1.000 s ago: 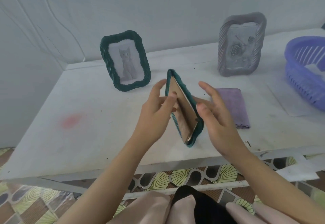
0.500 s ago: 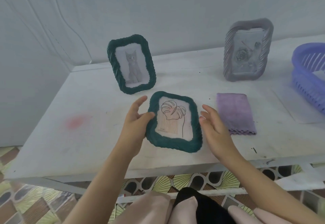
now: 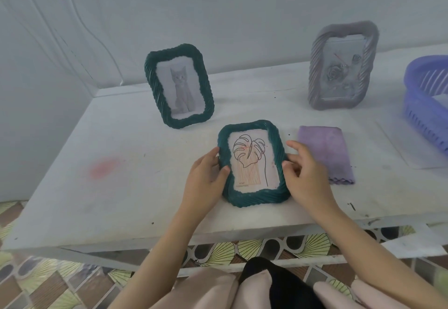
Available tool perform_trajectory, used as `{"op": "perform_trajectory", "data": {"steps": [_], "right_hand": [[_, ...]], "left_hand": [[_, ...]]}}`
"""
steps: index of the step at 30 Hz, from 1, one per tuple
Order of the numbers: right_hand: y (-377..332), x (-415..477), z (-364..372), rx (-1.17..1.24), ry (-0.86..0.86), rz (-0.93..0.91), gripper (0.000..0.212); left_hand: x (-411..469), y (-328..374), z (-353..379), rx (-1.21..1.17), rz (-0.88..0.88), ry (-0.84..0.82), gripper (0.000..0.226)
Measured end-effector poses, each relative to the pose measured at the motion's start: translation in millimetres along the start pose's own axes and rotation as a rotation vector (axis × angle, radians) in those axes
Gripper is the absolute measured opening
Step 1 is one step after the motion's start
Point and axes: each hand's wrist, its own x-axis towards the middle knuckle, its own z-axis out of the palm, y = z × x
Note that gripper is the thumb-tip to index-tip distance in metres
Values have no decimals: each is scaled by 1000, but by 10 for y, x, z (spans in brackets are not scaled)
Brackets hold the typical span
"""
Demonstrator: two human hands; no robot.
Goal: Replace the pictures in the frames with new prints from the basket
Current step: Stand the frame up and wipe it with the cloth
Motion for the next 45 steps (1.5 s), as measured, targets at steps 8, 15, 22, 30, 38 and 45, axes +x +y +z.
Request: {"op": "perform_trajectory", "data": {"steps": [8,15,22,30,38,45], "right_hand": [[38,62,-63,-238,88,-152,26],[253,294,-224,-665,184,-107,48],[391,328,-299,-776,-27,35,59],[323,349,-356,-372,180,-89,44],[-278,100,-36,-123,-228,-358,53],[-8,124,129,-725,-457,-438,57]], "left_hand": [[15,-139,28,142,101,-27,50],[28,-302,-99,218,272,-241,107],[70,-328,-100,356,314,-271,118],[63,-328,-93,421,330,-264,112],[48,-335,-88,412,320,-236,119],[45,-331,-81,425,329,-227,119]]}}
